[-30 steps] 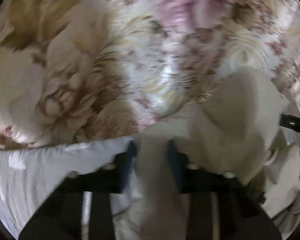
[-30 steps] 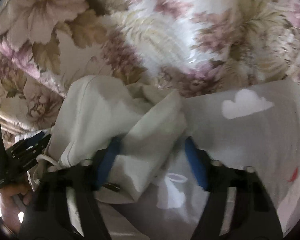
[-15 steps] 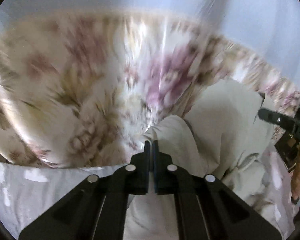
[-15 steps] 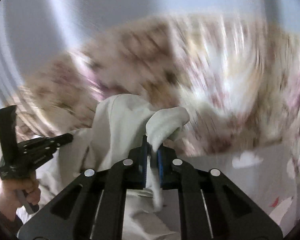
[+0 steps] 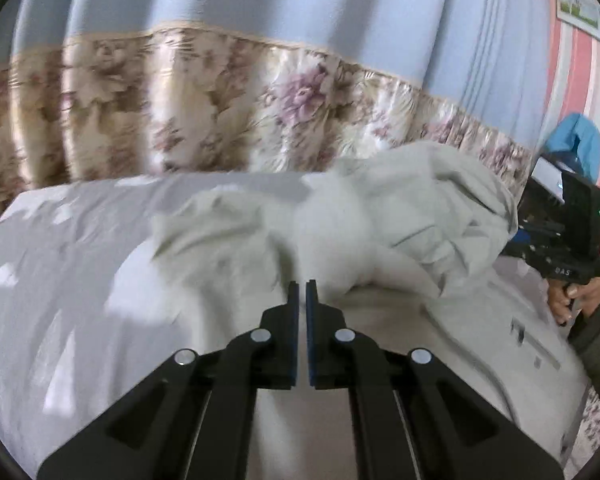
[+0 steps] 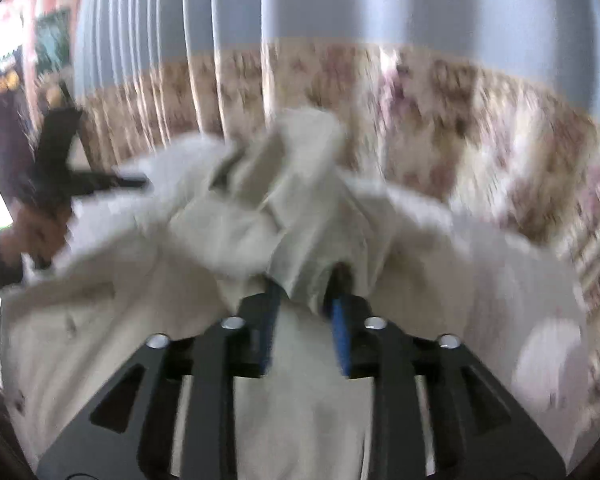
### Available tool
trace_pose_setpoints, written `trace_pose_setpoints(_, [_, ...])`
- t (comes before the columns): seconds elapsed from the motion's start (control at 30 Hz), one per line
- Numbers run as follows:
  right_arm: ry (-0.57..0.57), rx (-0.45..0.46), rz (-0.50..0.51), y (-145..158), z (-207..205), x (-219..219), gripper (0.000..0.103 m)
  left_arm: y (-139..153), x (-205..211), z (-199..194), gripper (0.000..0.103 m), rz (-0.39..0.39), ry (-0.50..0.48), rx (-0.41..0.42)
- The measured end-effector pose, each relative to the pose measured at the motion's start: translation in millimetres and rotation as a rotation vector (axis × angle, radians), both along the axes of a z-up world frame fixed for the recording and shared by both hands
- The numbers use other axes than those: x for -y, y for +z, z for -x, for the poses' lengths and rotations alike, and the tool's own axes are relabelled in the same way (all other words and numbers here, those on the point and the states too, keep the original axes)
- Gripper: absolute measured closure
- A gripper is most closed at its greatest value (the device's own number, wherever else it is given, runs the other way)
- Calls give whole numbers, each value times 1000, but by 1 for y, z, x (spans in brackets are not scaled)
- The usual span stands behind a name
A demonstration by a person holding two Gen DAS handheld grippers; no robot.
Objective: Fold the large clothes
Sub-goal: 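Lift the jacket with the left tool while the right tool grasps another edge, then lay the beige jacket down on the sheet and open both tools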
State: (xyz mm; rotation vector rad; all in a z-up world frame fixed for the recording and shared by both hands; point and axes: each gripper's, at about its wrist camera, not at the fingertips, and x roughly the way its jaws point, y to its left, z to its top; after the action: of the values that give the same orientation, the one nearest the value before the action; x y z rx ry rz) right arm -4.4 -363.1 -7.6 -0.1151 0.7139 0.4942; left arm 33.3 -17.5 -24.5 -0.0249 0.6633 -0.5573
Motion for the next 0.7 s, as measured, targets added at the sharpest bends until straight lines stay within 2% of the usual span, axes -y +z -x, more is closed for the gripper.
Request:
trace_pose_setpoints(0.03, [0, -6, 11, -5, 9, 2, 62, 0, -4, 3, 97, -8, 13, 1])
trace_pose_setpoints(0.07, [-9, -7, 8, -7, 21, 7, 47, 1, -7, 4, 92, -23, 35, 0])
trace_pose_setpoints(0.1, [-19, -5, -9, -6, 28, 13, 40, 3, -9, 4, 87, -34, 43, -3])
trace_pose_setpoints(0.13, [-23, 6, -42, -2, 33, 20, 36, 8, -7, 0, 77, -43, 58, -2])
trace_pose_setpoints(0.2, [-52, 37, -105, 8, 40, 33, 34, 17, -5, -5, 57, -40, 70, 21])
trace_pose_setpoints(0.23, [-80, 51, -136, 14, 39, 38, 31, 23, 1, -13, 36, -38, 85, 36])
trace_pose_setpoints(0.27, [-132, 72, -166, 24, 36, 44, 29, 26, -1, -16, 29, -33, 114, 40])
trace_pose_setpoints(0.37, [-274, 85, -192, 43, 14, 50, 28, 36, 4, -38, 29, 11, 153, 23])
trace_pose_setpoints(0.5, [-349, 40, -184, 45, -14, 42, 28, 47, 12, -54, 28, 30, 183, 9])
trace_pose_setpoints(0.6, [-345, -17, -173, 33, -17, 34, 28, 37, 32, -50, 27, -52, 147, -34])
trace_pose_setpoints(0.7, [-324, -76, -104, 12, -15, 15, 28, 13, 52, -36, 26, -137, 94, -88])
